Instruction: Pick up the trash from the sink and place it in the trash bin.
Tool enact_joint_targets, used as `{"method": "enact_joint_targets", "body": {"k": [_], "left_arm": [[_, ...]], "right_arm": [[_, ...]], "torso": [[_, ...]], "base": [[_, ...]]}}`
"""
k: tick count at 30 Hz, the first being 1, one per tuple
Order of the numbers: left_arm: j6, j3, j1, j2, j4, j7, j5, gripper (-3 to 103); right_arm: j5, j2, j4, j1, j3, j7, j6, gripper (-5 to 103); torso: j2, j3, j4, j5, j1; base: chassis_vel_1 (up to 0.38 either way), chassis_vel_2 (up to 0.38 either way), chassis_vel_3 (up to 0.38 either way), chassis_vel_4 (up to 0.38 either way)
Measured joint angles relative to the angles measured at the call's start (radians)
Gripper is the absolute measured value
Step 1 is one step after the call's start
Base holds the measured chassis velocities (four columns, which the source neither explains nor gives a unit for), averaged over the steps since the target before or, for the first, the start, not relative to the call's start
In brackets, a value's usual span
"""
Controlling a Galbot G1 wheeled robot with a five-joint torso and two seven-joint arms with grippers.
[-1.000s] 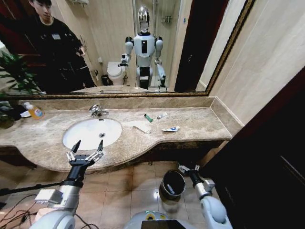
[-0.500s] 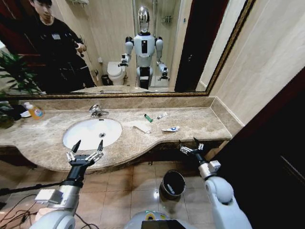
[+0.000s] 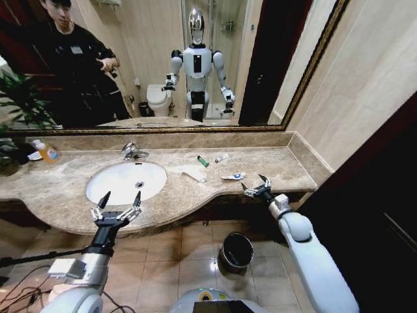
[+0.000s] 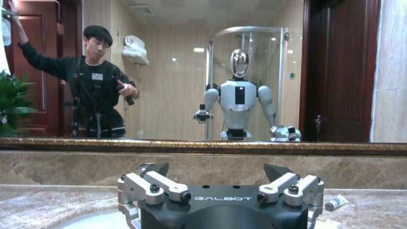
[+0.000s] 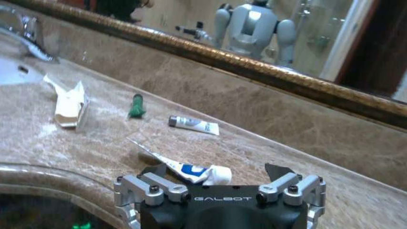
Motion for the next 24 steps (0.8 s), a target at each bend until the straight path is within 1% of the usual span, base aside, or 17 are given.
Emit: {"method": "enact_joint_targets", "body": {"k": [2, 7, 15, 16, 17, 18, 19, 20, 21, 22, 23, 24], "left_arm": [[0.000, 0.000, 0.000, 0.000, 0.000, 0.000, 0.000, 100], [0.000, 0.000, 0.000, 0.000, 0.000, 0.000, 0.000, 100], [0.000, 0.000, 0.000, 0.000, 0.000, 0.000, 0.000, 100], [0.000, 0.000, 0.000, 0.000, 0.000, 0.000, 0.000, 100], [0.000, 0.000, 0.000, 0.000, 0.000, 0.000, 0.000, 100], [0.000, 0.000, 0.000, 0.000, 0.000, 0.000, 0.000, 100], [0.000, 0.000, 0.000, 0.000, 0.000, 0.000, 0.000, 100], [0.000, 0.000, 0.000, 0.000, 0.000, 0.000, 0.000, 100], [0.000, 0.000, 0.000, 0.000, 0.000, 0.000, 0.000, 100], [0.000, 0.000, 0.000, 0.000, 0.000, 0.000, 0.000, 100], [0.000, 0.000, 0.000, 0.000, 0.000, 0.000, 0.000, 100], [0.000, 0.000, 0.000, 0.000, 0.000, 0.000, 0.000, 100]], "right_arm": [[-0.008, -0.005, -0.040, 0.034, -0.030, 0.000, 0.000, 100], [-0.021, 0.006, -0.100, 0.075, -0.050, 0.006, 0.002, 100], [-0.023, 0.017, -0.124, 0.095, -0.086, 0.025, 0.006, 100], [-0.023, 0.018, -0.125, 0.096, -0.090, 0.027, 0.006, 102], [-0.023, 0.022, -0.132, 0.104, -0.099, 0.032, 0.007, 99], [-0.023, 0.022, -0.132, 0.104, -0.099, 0.032, 0.007, 99], [-0.023, 0.023, -0.136, 0.108, -0.103, 0.035, 0.007, 95], [-0.023, 0.025, -0.142, 0.113, -0.108, 0.040, 0.008, 95], [-0.021, 0.027, -0.150, 0.121, -0.113, 0.046, 0.010, 87], [-0.021, 0.027, -0.150, 0.121, -0.113, 0.046, 0.010, 87], [-0.020, 0.029, -0.155, 0.127, -0.116, 0.049, 0.011, 83], [-0.019, 0.030, -0.157, 0.129, -0.117, 0.050, 0.011, 83]], "torso": [[0.000, 0.000, 0.0000, 0.0001, 0.000], [0.000, 0.000, 0.0000, 0.0000, 0.000], [0.000, 0.000, 0.0000, 0.0000, 0.000], [0.000, 0.000, 0.0000, -0.0001, 0.000], [0.000, 0.000, 0.0000, -0.0001, 0.000], [0.000, 0.000, 0.0000, -0.0001, 0.000], [0.000, 0.000, 0.0000, -0.0001, 0.000], [0.000, 0.000, 0.0000, -0.0001, 0.000], [0.000, 0.000, 0.0000, 0.0000, 0.000], [0.000, 0.000, 0.0000, 0.0000, 0.000], [0.000, 0.000, 0.0000, 0.0000, 0.000], [0.000, 0.000, 0.0000, 0.0000, 0.000]], "base": [[0.000, 0.000, 0.000, 0.000], [0.000, 0.000, 0.000, 0.000], [0.000, 0.000, 0.000, 0.000], [0.000, 0.000, 0.000, 0.000], [0.000, 0.000, 0.000, 0.000], [0.000, 0.000, 0.000, 0.000], [0.000, 0.000, 0.000, 0.000], [0.000, 0.000, 0.000, 0.000], [0.000, 0.000, 0.000, 0.000], [0.000, 0.000, 0.000, 0.000], [0.000, 0.000, 0.000, 0.000], [0.000, 0.000, 0.000, 0.000]]}}
